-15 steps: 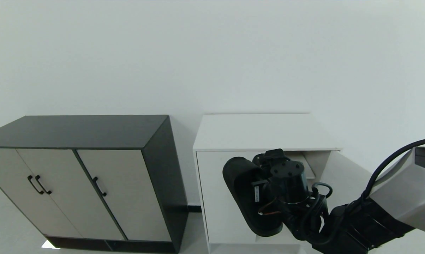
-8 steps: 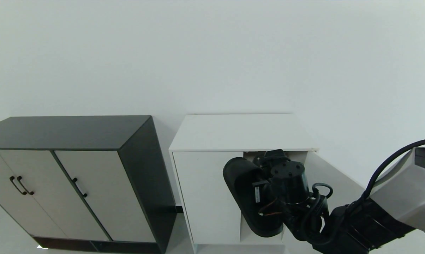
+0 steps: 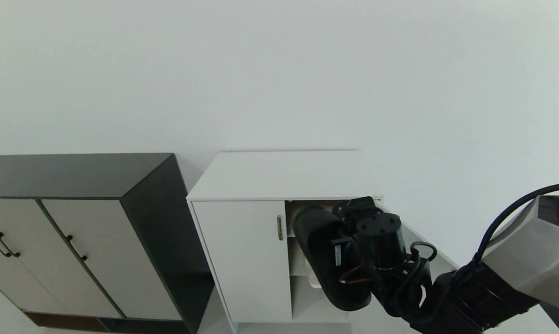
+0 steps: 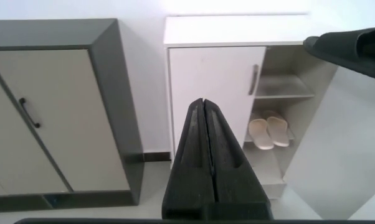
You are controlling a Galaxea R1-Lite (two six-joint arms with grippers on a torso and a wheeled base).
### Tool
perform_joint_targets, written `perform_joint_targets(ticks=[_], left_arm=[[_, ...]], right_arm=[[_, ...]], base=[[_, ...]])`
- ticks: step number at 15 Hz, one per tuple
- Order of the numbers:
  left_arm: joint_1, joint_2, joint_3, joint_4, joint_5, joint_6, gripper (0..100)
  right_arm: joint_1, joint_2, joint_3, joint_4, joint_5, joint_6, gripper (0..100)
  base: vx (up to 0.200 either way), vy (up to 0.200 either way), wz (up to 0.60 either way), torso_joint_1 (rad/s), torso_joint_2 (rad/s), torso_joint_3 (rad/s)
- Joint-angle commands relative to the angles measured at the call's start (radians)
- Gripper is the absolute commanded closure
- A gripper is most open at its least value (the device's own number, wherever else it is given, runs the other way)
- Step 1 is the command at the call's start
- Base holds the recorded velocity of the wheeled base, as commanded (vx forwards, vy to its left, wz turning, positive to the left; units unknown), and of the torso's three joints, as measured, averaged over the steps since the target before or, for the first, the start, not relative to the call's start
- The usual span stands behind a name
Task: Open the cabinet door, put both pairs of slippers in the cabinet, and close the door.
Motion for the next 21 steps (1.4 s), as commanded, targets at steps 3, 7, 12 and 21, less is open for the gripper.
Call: perform_joint_targets(ticks=[3, 7, 12, 21], left_arm=[[0.0, 0.001, 0.0, 0.0, 0.0, 0.0, 100], [0.0, 0.001, 0.0, 0.0, 0.0, 0.0, 100], [0.0, 0.001, 0.0, 0.0, 0.0, -0.002, 100], [0.0, 0.001, 0.0, 0.0, 0.0, -0.002, 100]], right_arm=[[0.0, 0.006, 0.013, -0.025, 0.009, -0.002, 100], [0.002, 0.009, 0.014, -0.033, 0.017, -0.023, 100], [0.009, 0.012, 0.031, -0.082, 0.037, -0.025, 100], [0.02, 0.02, 0.042, -0.083, 0.037, -0.025, 100]], base=[[0.0, 0.0, 0.0, 0.0, 0.0, 0.0], [0.0, 0.0, 0.0, 0.0, 0.0, 0.0], [0.0, 0.0, 0.0, 0.0, 0.0, 0.0], [0.0, 0.0, 0.0, -0.006, 0.01, 0.008]])
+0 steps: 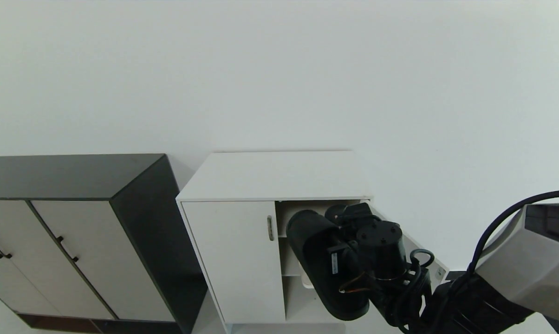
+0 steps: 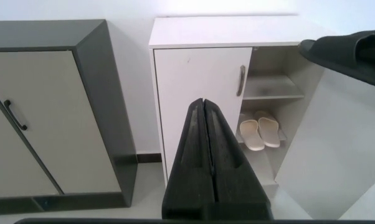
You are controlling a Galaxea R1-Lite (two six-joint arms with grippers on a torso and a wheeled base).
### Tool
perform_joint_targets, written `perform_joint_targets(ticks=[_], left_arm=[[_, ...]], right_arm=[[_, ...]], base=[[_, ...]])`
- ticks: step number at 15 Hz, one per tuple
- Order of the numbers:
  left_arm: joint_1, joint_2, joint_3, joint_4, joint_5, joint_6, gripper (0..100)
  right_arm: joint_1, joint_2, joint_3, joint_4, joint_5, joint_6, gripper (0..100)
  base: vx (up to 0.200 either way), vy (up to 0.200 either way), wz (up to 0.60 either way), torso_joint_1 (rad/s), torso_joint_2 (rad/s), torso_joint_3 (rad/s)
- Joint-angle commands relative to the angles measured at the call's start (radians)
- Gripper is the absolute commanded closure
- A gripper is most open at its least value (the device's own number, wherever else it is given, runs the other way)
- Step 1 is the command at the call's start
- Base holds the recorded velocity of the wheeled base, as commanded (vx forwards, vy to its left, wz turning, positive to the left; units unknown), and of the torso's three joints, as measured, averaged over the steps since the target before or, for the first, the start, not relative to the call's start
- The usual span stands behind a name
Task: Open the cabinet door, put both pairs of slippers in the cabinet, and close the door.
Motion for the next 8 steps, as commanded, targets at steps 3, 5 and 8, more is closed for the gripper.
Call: perform_joint_targets(ticks=[3, 5, 8], left_arm=[[0.0, 0.001, 0.0, 0.0, 0.0, 0.0, 100], [0.0, 0.001, 0.0, 0.0, 0.0, 0.0, 100], [0.0, 0.001, 0.0, 0.0, 0.0, 0.0, 100]], right_arm=[[0.002, 0.005, 0.002, 0.0, 0.0, 0.0, 100], [0.005, 0.011, 0.002, 0.0, 0.0, 0.0, 100], [0.007, 0.023, 0.004, -0.02, 0.0, 0.0, 100]], base=[[0.0, 0.0, 0.0, -0.147, 0.34, 0.176], [0.0, 0.0, 0.0, -0.161, 0.37, 0.205], [0.0, 0.0, 0.0, -0.191, 0.43, 0.246]])
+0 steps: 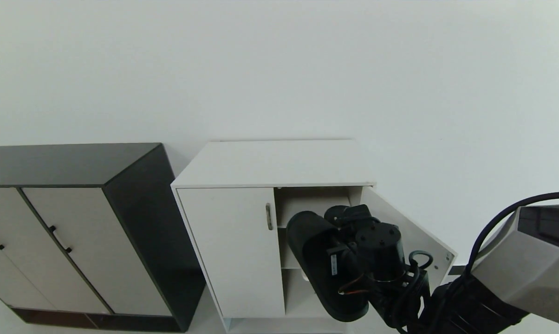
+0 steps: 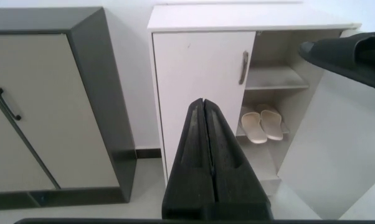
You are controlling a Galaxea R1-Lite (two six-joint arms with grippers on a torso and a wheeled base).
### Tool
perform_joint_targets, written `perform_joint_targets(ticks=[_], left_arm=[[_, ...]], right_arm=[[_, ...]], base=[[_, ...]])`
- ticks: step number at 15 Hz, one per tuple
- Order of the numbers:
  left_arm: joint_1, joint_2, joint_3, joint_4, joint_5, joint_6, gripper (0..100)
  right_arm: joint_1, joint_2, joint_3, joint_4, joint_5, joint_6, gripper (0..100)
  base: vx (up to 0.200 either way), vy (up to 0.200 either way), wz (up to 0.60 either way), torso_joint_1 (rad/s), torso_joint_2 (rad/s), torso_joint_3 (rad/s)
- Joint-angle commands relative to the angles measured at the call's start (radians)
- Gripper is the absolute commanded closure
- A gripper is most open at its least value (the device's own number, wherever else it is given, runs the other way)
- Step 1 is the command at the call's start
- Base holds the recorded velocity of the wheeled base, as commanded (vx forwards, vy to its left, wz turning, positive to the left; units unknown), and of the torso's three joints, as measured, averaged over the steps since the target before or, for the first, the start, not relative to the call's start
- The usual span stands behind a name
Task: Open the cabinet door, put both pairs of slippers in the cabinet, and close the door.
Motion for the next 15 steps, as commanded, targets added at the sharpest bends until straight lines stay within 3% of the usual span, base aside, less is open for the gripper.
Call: perform_joint_targets(ticks=[1, 15], left_arm=[[0.0, 0.001, 0.0, 0.0, 0.0, 0.0, 100], [0.0, 0.001, 0.0, 0.0, 0.0, 0.0, 100]], right_arm=[[0.001, 0.014, 0.001, -0.01, 0.0, -0.001, 100], [0.002, 0.034, 0.007, -0.027, 0.0, -0.003, 100]], base=[[0.0, 0.0, 0.0, -0.232, 0.52, 0.305], [0.0, 0.0, 0.0, -0.204, 0.52, 0.317]])
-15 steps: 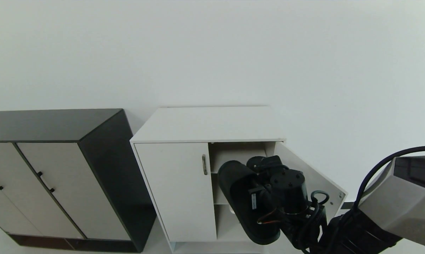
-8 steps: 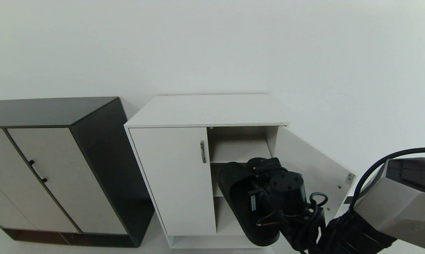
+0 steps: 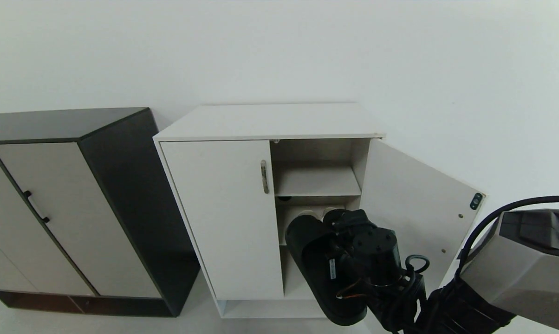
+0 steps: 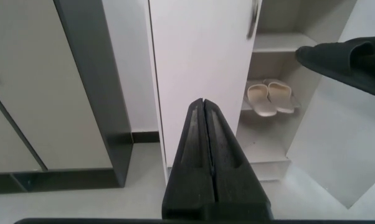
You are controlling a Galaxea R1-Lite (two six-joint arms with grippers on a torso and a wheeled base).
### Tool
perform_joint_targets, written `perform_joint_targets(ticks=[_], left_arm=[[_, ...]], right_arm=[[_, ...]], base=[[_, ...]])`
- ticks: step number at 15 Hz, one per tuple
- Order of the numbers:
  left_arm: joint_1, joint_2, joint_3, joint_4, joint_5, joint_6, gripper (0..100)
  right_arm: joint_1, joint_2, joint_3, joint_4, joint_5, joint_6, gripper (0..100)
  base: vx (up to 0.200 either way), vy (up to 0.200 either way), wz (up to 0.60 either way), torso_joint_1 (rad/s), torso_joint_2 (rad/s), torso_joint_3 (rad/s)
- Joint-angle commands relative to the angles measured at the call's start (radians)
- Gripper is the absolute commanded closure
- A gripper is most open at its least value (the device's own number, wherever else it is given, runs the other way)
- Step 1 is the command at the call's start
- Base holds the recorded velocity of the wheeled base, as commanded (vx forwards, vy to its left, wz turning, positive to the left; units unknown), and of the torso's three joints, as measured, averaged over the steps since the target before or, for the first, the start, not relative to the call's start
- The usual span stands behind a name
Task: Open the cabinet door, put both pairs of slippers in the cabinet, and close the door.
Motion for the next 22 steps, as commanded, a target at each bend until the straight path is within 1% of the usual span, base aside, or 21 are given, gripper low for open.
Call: perform_joint_targets(ticks=[1, 5, 8, 13, 14, 16, 22], left_arm=[[0.0, 0.001, 0.0, 0.0, 0.0, 0.0, 100], [0.0, 0.001, 0.0, 0.0, 0.0, 0.0, 100], [0.0, 0.001, 0.0, 0.0, 0.0, 0.0, 100], [0.0, 0.001, 0.0, 0.0, 0.0, 0.0, 100], [0.0, 0.001, 0.0, 0.0, 0.0, 0.0, 100], [0.0, 0.001, 0.0, 0.0, 0.0, 0.0, 100], [0.0, 0.001, 0.0, 0.002, 0.0, 0.0, 100]], right_arm=[[0.0, 0.004, 0.0, -0.001, 0.0, 0.001, 100], [0.0, 0.019, -0.003, -0.001, 0.0, 0.001, 100], [0.0, 0.03, 0.0, -0.039, 0.001, -0.007, 100], [-0.002, 0.054, 0.0, -0.045, 0.001, -0.007, 100], [-0.003, 0.054, 0.0, -0.045, 0.001, -0.007, 100], [-0.003, 0.07, -0.001, -0.073, 0.001, -0.009, 100], [-0.005, 0.077, 0.002, -0.09, 0.012, -0.01, 100]], base=[[0.0, 0.0, 0.0, -0.163, 0.48, 0.315], [0.0, 0.0, 0.0, -0.144, 0.47, 0.325], [0.0, 0.0, 0.0, -0.116, 0.46, 0.346], [0.0, 0.0, 0.0, -0.064, 0.44, 0.384], [0.0, 0.0, 0.0, 0.002, 0.25, 0.193], [0.0, 0.0, 0.0, 0.0, 0.0, 0.0], [0.0, 0.0, 0.0, 0.0, 0.0, 0.0]])
